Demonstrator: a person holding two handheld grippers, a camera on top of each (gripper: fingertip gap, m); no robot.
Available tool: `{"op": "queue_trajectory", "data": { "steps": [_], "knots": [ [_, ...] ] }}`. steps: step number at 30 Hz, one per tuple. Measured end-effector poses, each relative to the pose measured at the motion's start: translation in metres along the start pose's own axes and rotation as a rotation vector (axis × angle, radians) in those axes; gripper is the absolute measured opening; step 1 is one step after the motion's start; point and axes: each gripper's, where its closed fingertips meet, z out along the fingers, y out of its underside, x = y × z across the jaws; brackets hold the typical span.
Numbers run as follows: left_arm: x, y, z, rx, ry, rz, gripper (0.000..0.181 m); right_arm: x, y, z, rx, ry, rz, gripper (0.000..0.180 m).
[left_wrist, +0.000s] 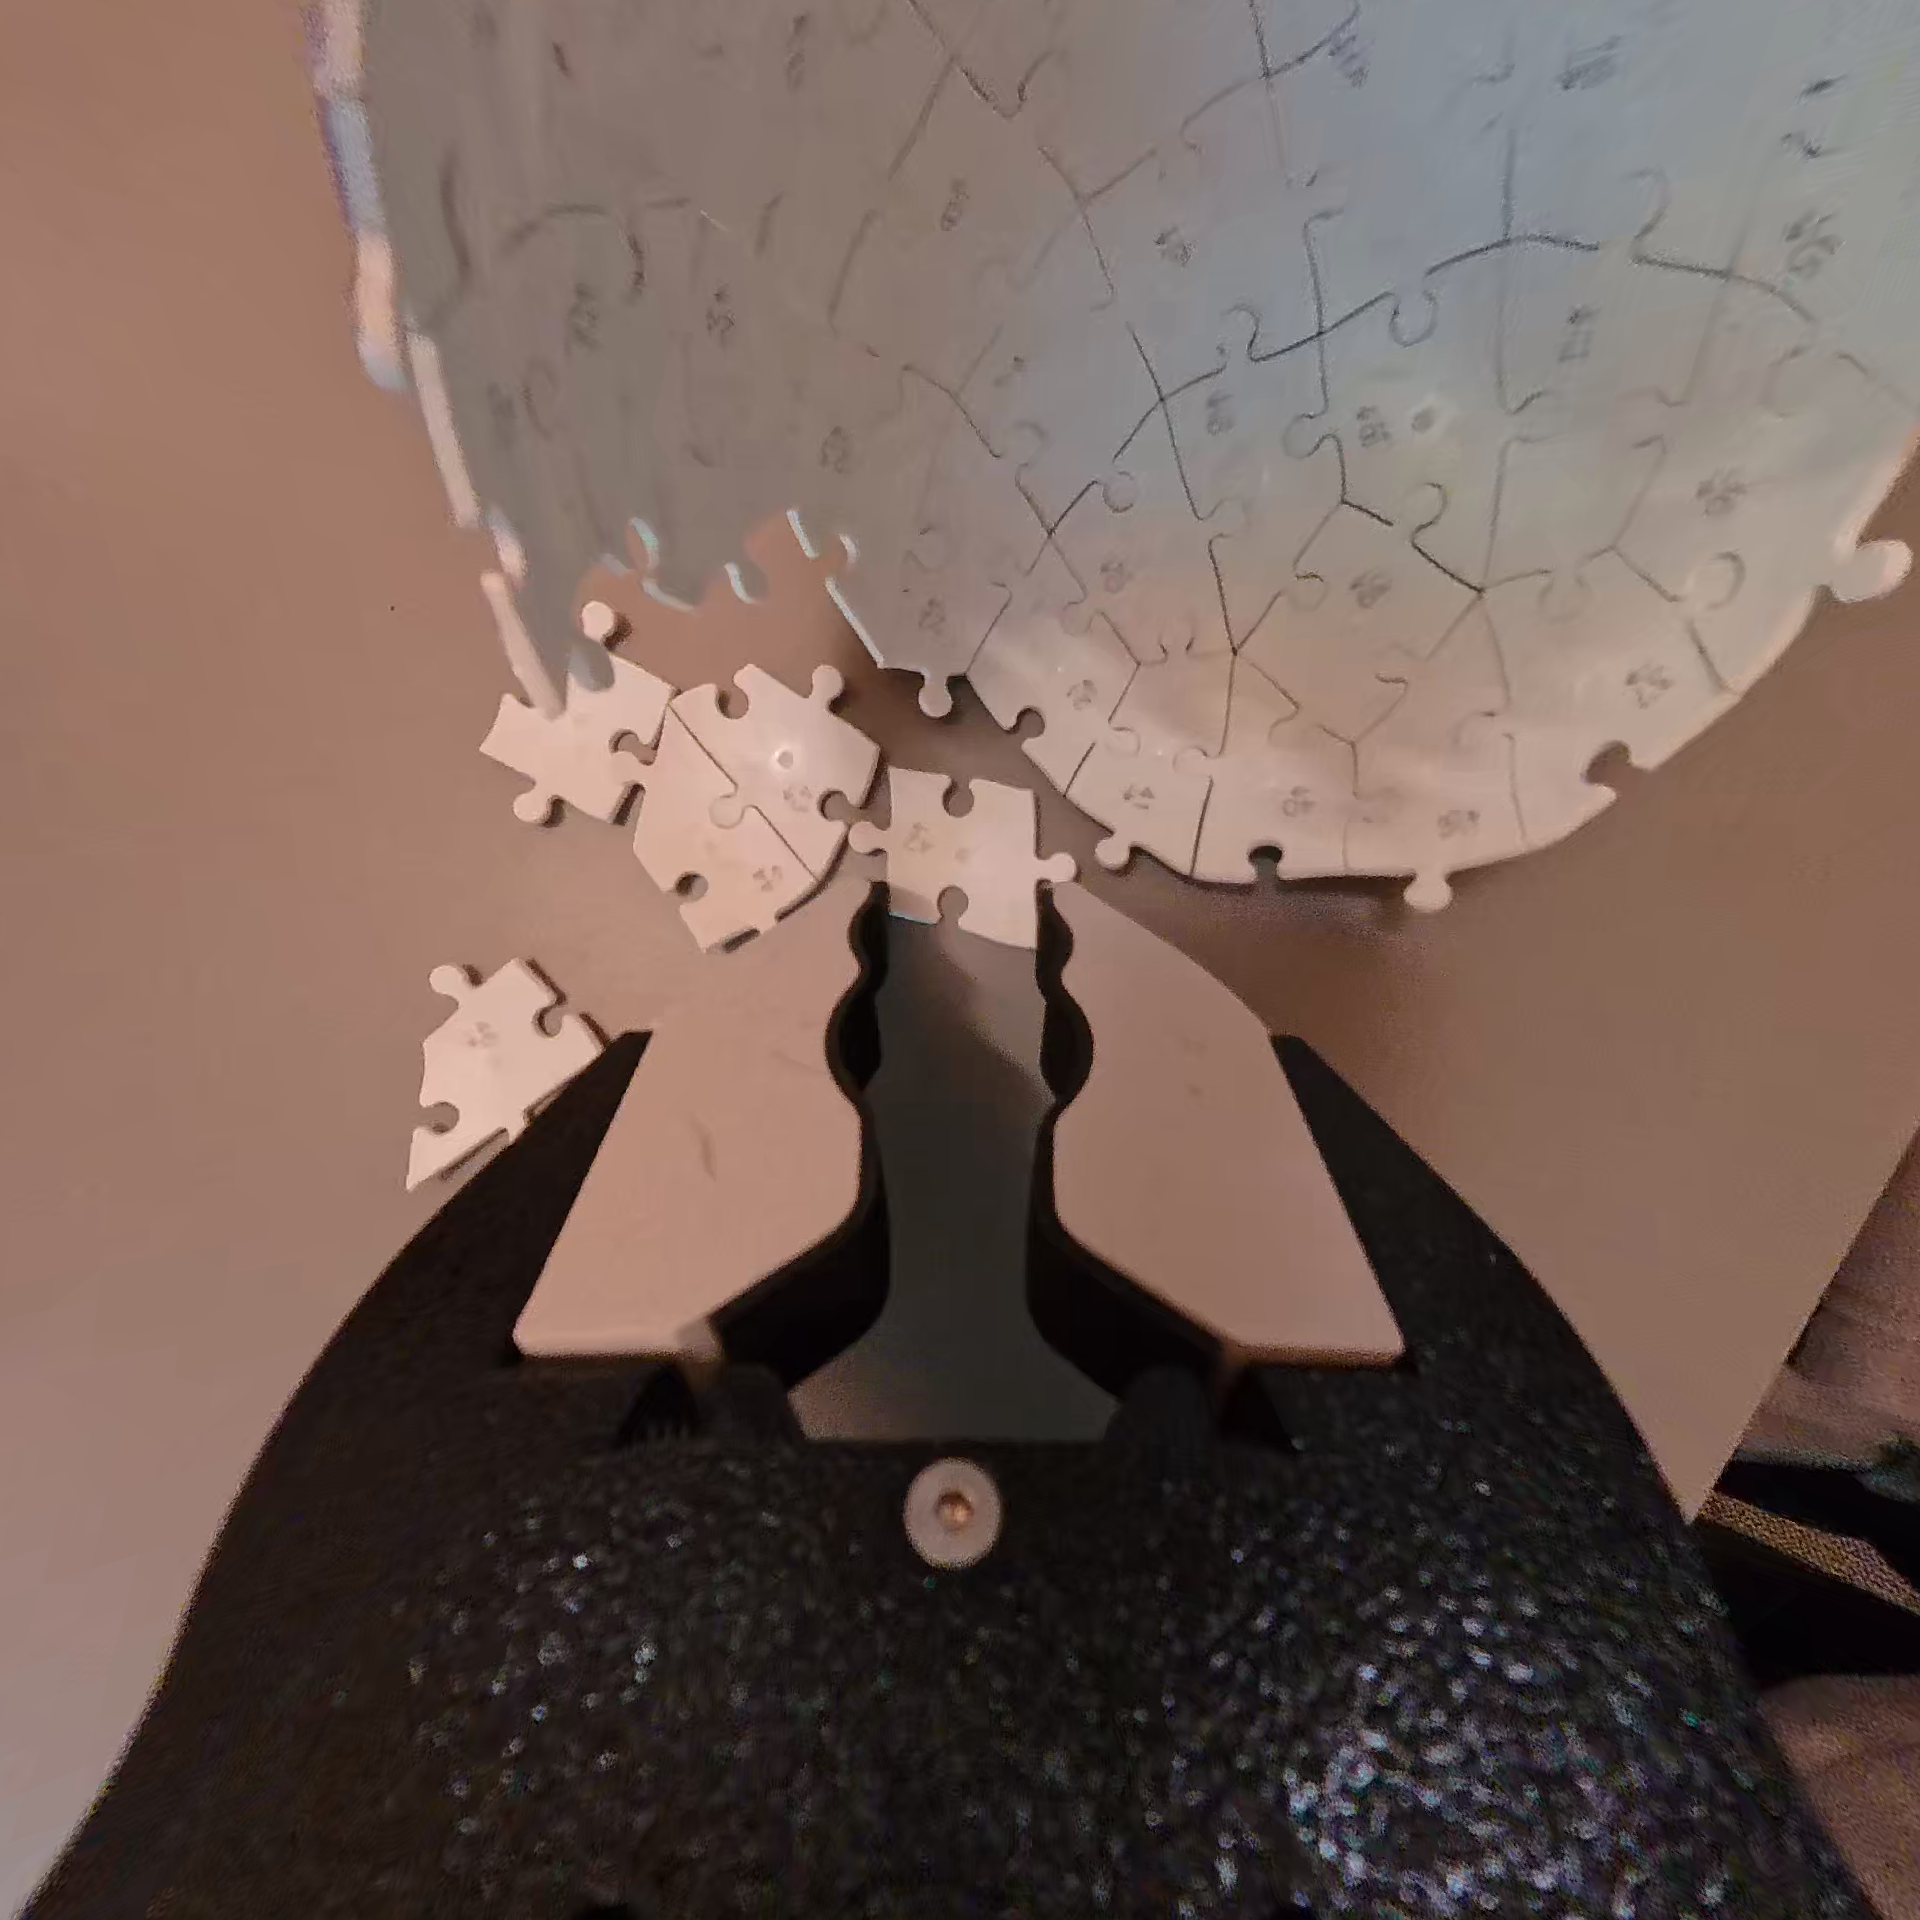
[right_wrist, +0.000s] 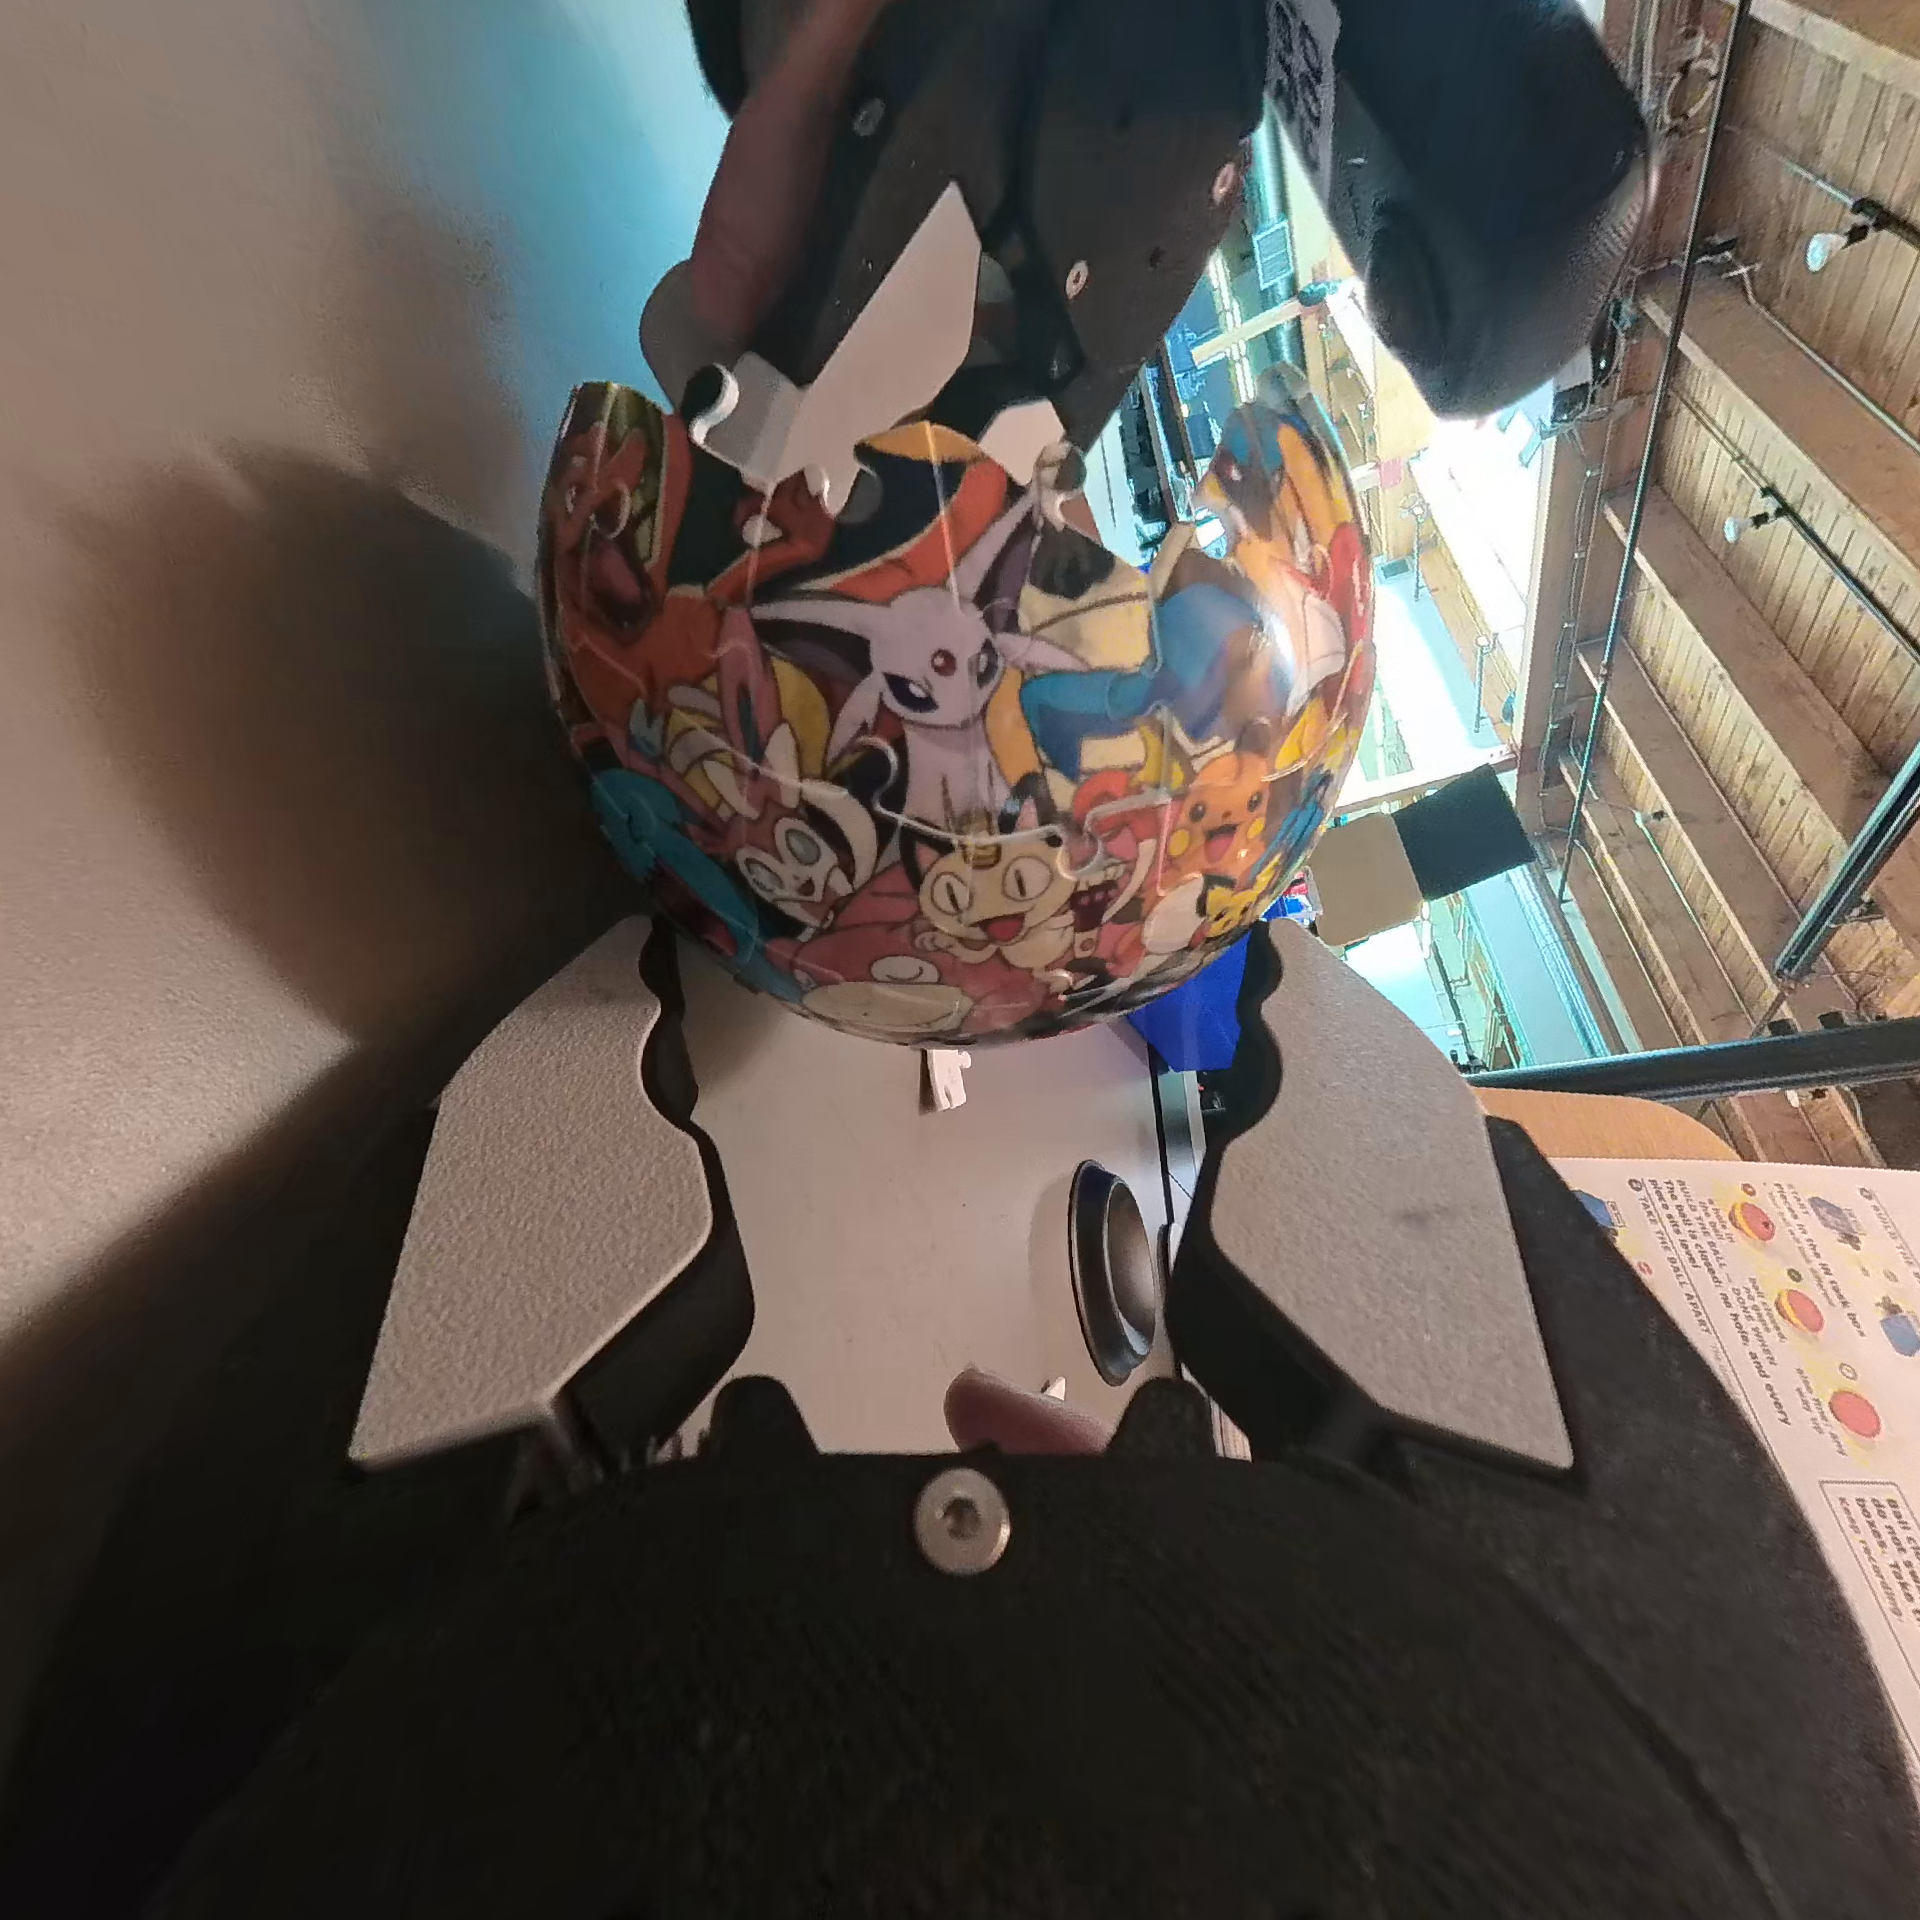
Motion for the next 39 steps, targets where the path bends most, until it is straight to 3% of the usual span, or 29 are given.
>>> {"op": "queue_trajectory", "data": {
  "steps": [1,7,12,19,28,39],
  "knots": [
    [0.001,0.001,-0.002,0.006,0.012,0.004,0.026,0.0,0.0,0.0,0.001,0.0,0.0,0.101],
    [0.017,0.001,-0.025,0.047,0.055,0.157,0.026,0.001,-0.005,0.001,0.011,-0.008,0.005,0.102],
    [0.016,0.004,-0.023,-0.052,0.024,0.36,0.026,0.001,-0.003,0.003,0.0,-0.029,-0.002,0.101],
    [0.02,0.009,-0.016,-0.116,0.107,0.453,0.026,0.001,-0.005,0.007,-0.025,-0.046,-0.013,0.101],
    [0.022,0.02,-0.016,-0.122,0.098,0.446,0.026,0.006,-0.015,0.011,-0.026,-0.035,-0.027,0.098],
    [0.013,0.012,-0.036,0.068,0.05,0.193,0.035,0.004,-0.016,0.008,-0.021,-0.034,-0.016,0.099]
  ]
}}
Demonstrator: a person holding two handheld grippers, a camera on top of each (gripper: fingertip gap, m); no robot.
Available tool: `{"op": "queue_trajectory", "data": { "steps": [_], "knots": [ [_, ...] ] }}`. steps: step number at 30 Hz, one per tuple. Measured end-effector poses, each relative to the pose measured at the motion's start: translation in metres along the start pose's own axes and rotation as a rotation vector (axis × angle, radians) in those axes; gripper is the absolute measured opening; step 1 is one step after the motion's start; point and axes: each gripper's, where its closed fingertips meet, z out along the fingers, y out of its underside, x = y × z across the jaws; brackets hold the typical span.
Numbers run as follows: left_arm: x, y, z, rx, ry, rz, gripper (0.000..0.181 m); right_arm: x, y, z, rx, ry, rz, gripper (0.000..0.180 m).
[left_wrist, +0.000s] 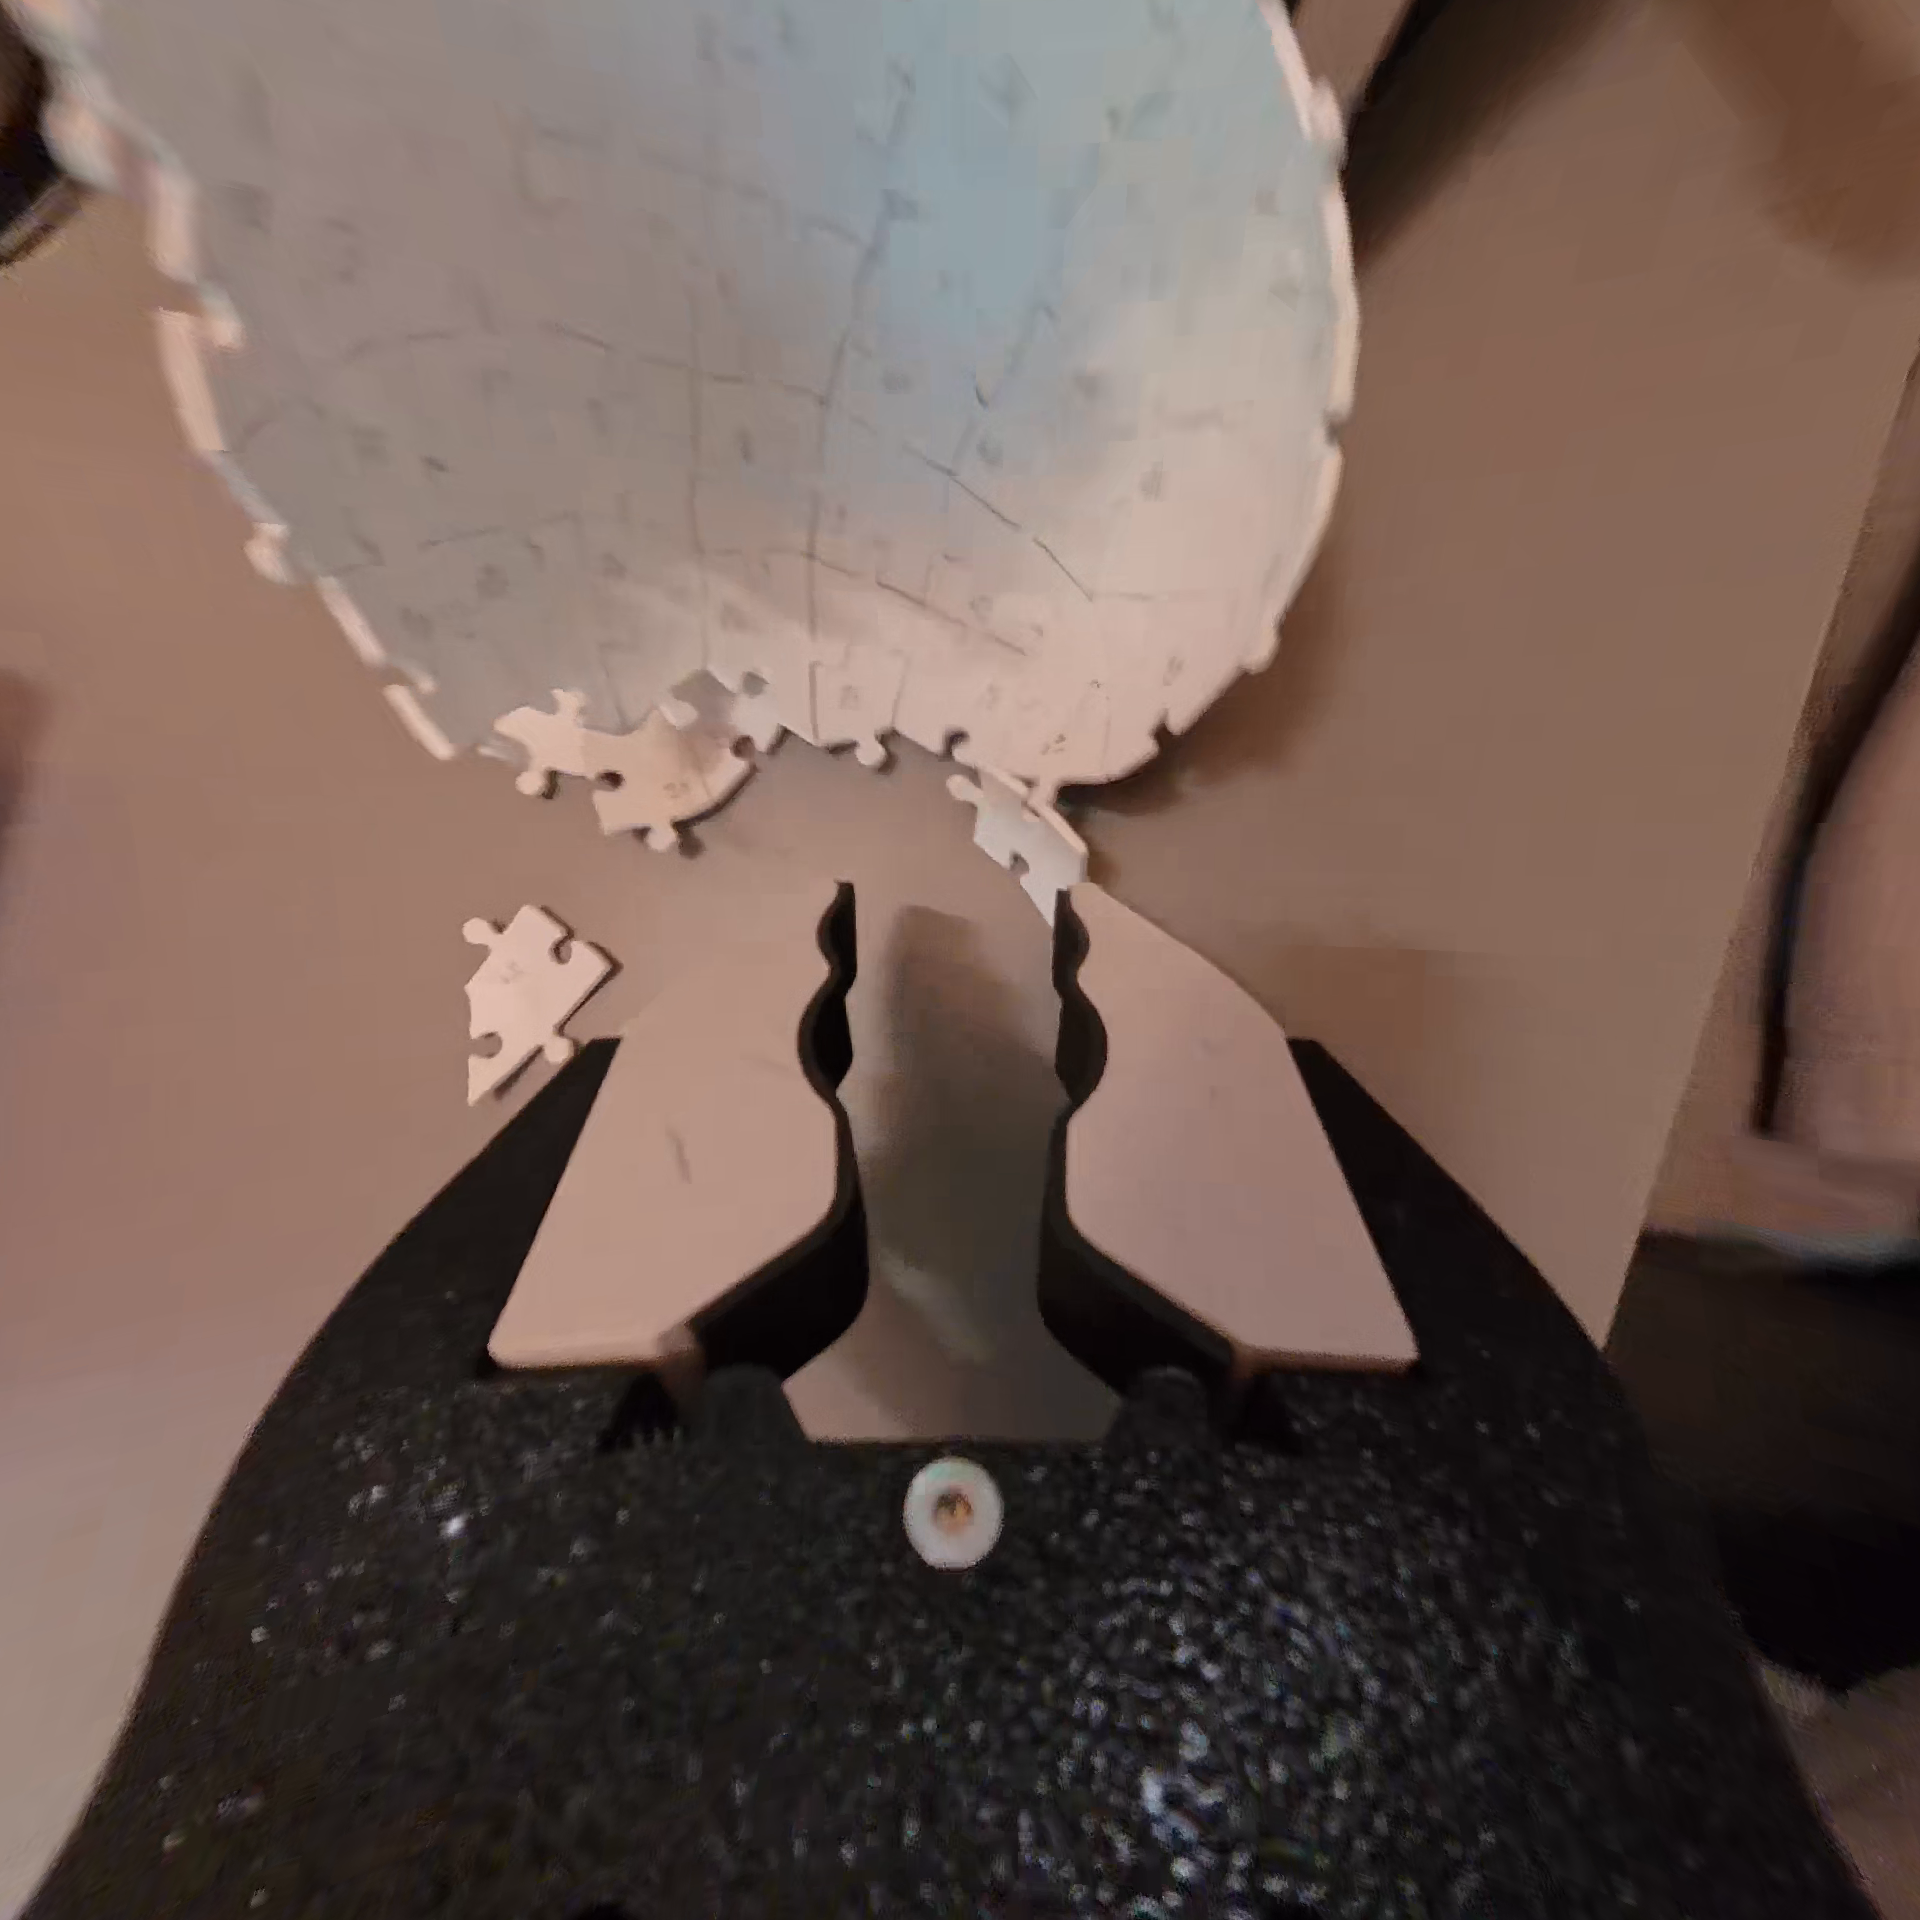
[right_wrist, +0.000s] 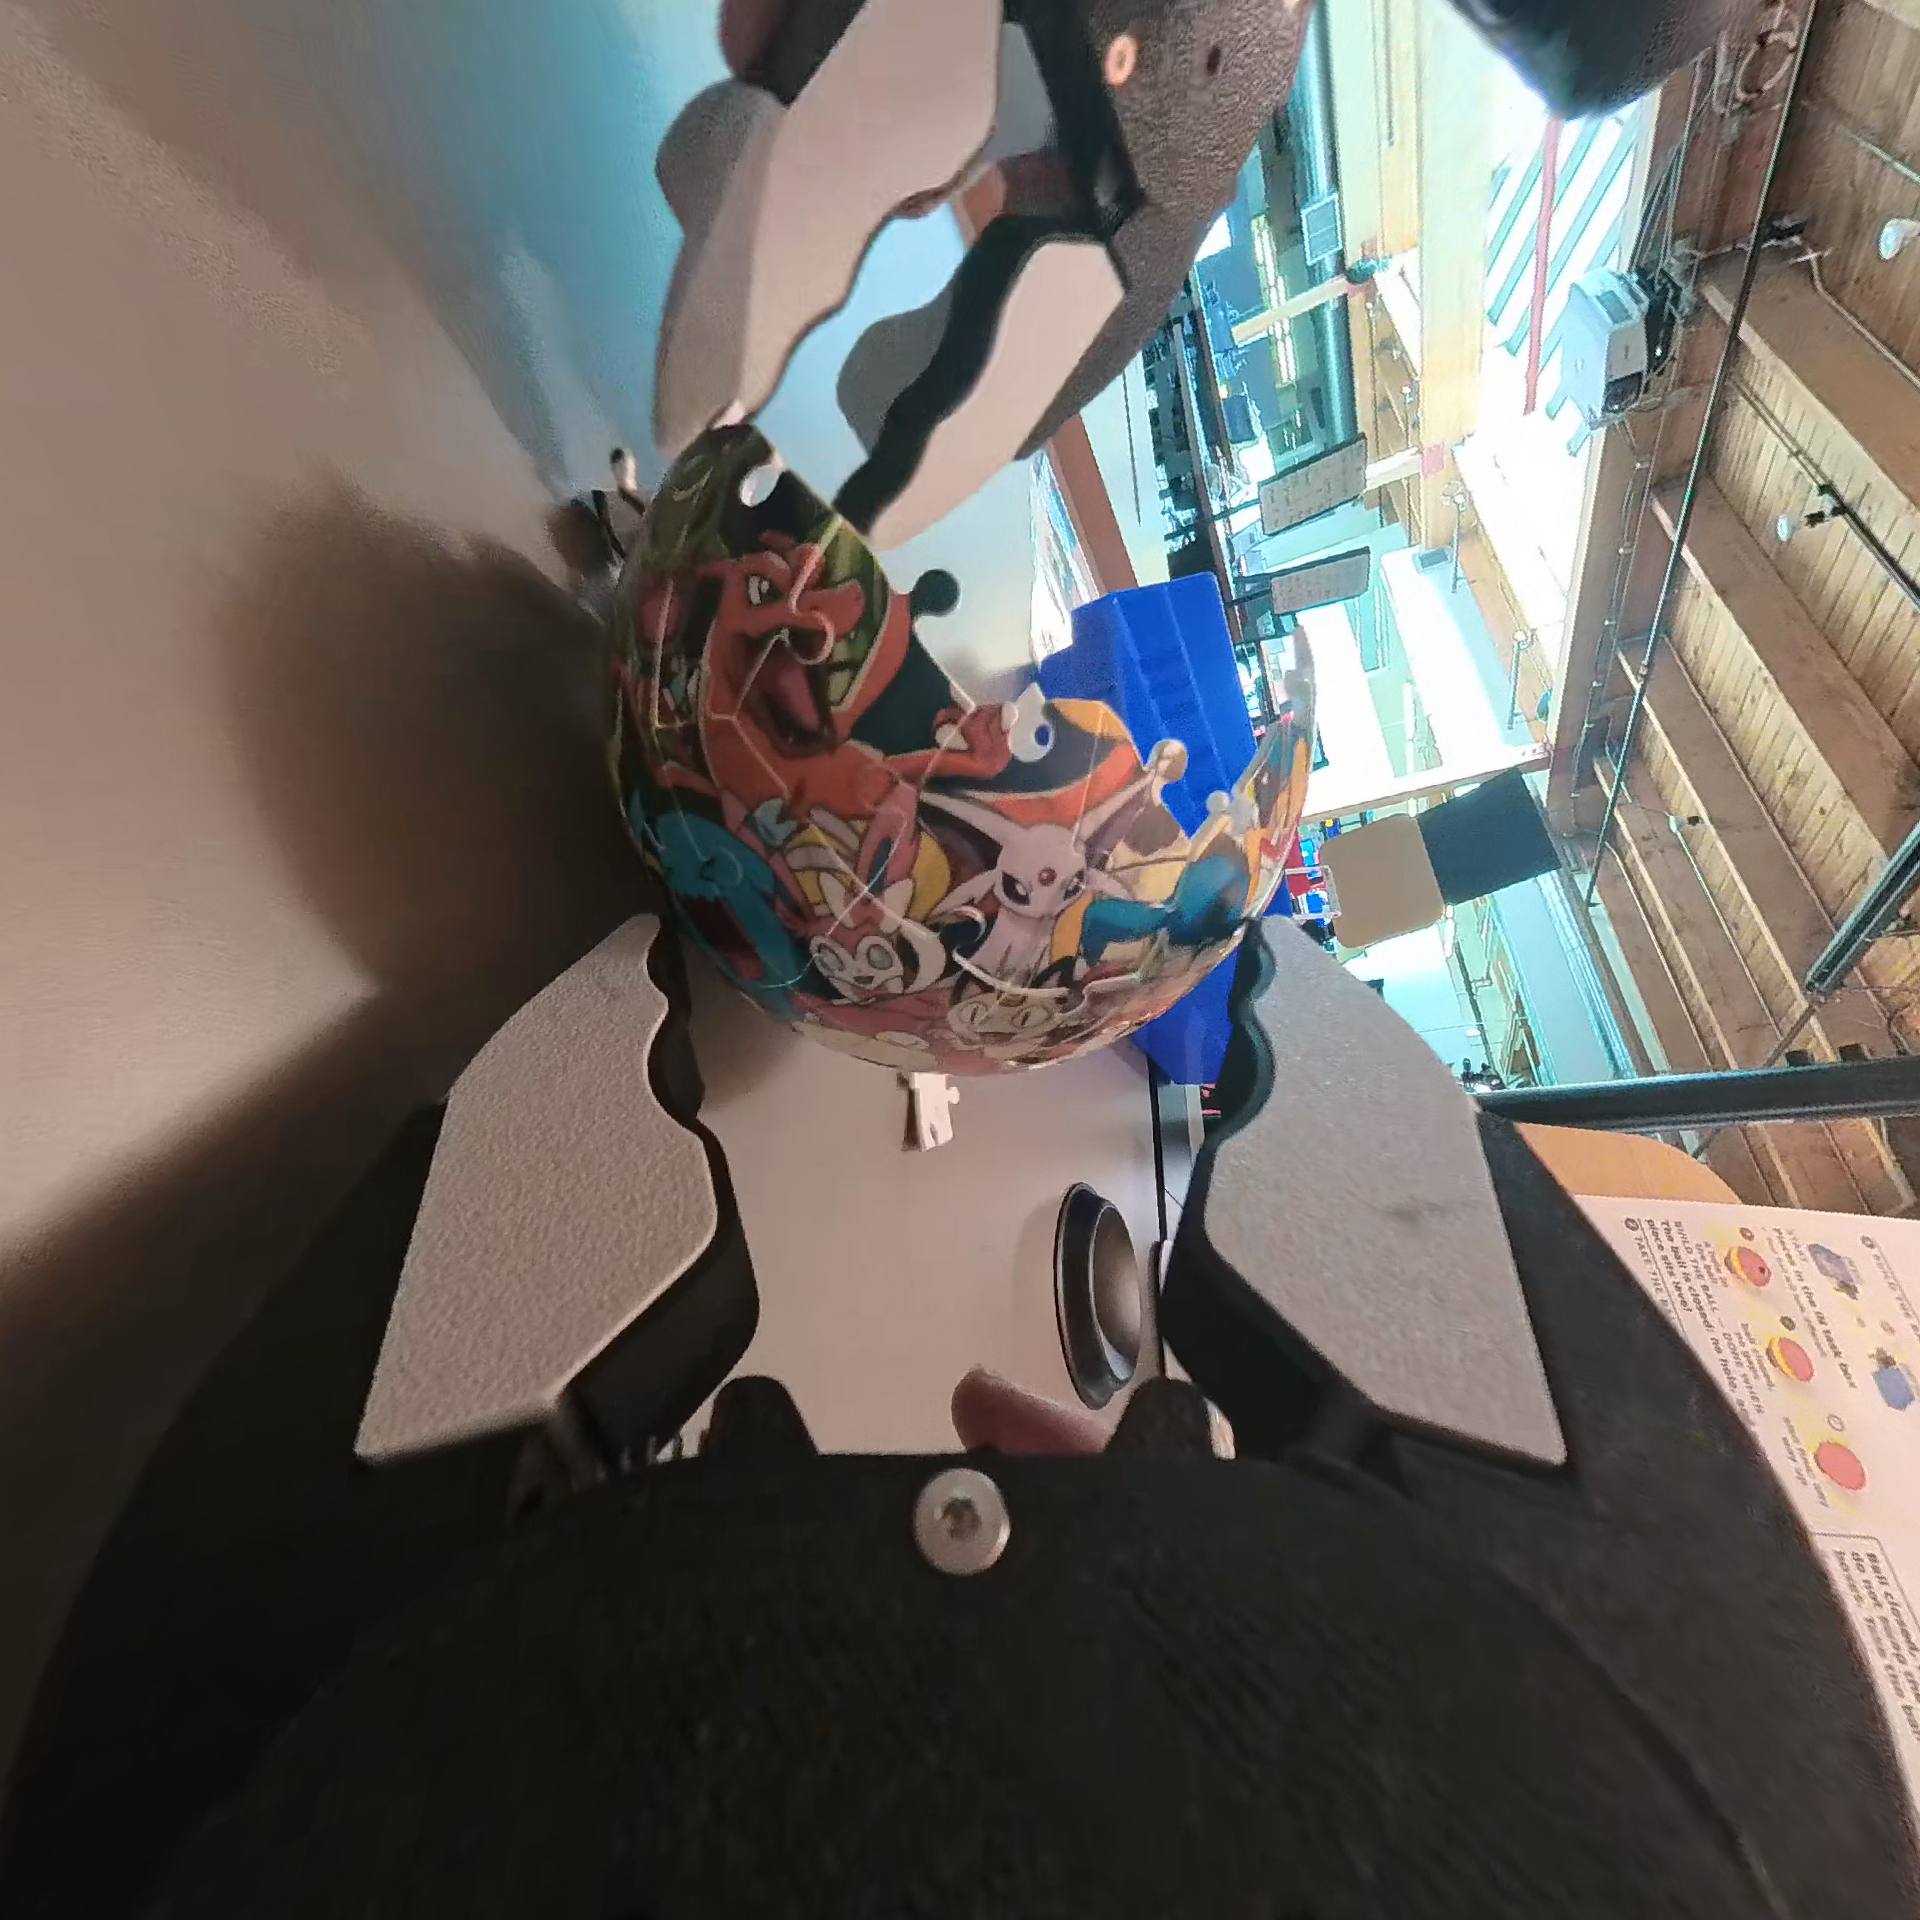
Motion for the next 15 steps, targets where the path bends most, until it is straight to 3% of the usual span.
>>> {"op": "queue_trajectory", "data": {
  "steps": [3,7,15],
  "knots": [
    [-0.008,-0.016,-0.001,0.089,-0.042,-0.197,0.037,-0.001,-0.002,0.0,0.003,0.001,-0.005,0.099],
    [-0.011,-0.017,0.011,0.075,-0.047,-0.466,0.037,-0.001,-0.002,-0.001,0.001,0.004,-0.009,0.099],
    [-0.011,-0.006,0.02,-0.059,-0.124,-0.375,0.044,-0.002,-0.009,-0.004,0.022,0.001,-0.012,0.101]
  ]
}}
